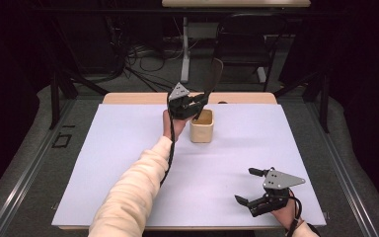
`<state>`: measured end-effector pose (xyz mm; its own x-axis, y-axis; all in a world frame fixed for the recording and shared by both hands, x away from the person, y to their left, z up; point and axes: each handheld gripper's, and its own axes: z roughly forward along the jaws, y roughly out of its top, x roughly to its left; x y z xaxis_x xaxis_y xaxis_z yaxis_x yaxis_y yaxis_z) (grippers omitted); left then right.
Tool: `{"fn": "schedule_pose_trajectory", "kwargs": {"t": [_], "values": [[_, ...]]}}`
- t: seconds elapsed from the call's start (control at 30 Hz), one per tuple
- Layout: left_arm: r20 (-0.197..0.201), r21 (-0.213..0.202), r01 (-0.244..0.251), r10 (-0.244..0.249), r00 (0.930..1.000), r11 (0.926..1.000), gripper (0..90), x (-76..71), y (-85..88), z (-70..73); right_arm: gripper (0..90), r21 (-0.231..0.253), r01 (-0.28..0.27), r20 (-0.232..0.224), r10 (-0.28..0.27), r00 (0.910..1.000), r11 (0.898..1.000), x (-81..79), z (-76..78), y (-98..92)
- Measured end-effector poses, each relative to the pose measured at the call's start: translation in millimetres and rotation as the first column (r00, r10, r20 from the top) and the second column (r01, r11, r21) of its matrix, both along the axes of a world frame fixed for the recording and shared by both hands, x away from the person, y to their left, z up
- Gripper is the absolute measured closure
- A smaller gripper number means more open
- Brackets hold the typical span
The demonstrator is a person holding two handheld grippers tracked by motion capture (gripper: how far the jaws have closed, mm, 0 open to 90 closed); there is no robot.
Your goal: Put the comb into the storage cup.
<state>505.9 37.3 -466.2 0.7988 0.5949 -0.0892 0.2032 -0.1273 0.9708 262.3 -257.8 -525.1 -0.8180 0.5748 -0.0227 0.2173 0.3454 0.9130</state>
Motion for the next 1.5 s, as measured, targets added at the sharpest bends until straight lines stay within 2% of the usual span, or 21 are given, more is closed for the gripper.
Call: {"fn": "schedule_pose_trajectory", "kwargs": {"t": [0.57,1.03,1.2,1.4,1.5], "values": [[-0.011,0.042,0.009,-0.009,0.9999,0.9991,71.5,2.4,0.8,-3.3,0.0,0.001,0.001,-0.002,-0.001,1.0,1.0,-0.2,0.2,0.0],[-0.051,0.071,0.014,-0.011,0.9987,0.9974,71.4,2.8,-1.5,-9.6,0.0,0.002,0.0,0.001,0.0,1.0,1.0,-0.1,0.2,-0.1],[-0.042,0.082,0.017,-0.014,0.999,0.9965,71.3,0.3,-2.5,-10.0,0.0,0.001,0.0,0.003,0.0,1.0,1.0,-0.1,0.2,-0.2],[-0.061,0.089,0.019,-0.013,0.9981,0.9958,71.3,-0.2,-1.3,-13.9,0.0,0.0,0.0,0.001,0.0,1.0,1.0,-0.2,0.2,0.1],[-0.065,0.108,0.019,-0.012,0.9978,0.994,71.3,-1.1,-2.1,-15.7,0.0,-0.001,-0.002,0.0,0.002,1.0,1.0,0.1,0.0,0.2]]}}
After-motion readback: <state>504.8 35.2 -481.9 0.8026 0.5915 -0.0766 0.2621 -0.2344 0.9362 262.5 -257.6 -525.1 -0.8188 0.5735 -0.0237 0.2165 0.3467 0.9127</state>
